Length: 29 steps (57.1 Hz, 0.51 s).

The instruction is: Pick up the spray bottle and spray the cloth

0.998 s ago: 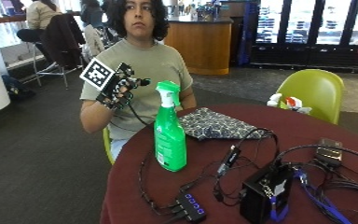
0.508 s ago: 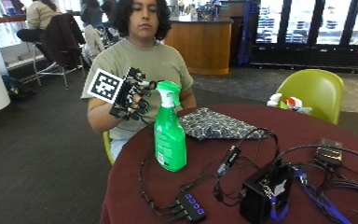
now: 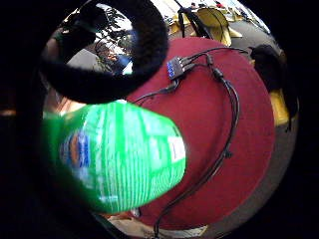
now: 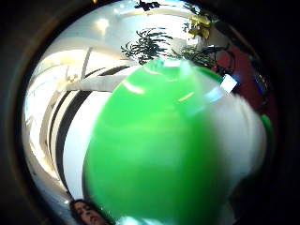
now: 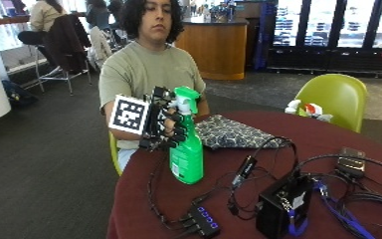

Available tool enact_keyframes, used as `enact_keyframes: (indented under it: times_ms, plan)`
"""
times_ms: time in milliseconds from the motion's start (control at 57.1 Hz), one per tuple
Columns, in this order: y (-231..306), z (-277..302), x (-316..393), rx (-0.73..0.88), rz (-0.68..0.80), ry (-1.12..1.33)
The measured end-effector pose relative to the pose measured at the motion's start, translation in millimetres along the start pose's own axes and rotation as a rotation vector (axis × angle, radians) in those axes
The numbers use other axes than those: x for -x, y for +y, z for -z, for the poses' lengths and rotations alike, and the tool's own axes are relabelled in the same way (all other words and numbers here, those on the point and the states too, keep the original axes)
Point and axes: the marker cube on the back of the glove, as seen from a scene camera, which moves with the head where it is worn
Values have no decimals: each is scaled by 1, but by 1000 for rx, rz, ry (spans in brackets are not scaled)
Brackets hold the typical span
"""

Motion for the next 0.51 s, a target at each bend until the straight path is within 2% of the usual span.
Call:
enact_keyframes:
  times_ms: [263, 385, 508]
  plan:
    - [-39, -21, -9, 92, -107, 28]
    - [-47, -24, -1, 181, -124, -105]
    - [-36, -5, 29, 69, -93, -181]
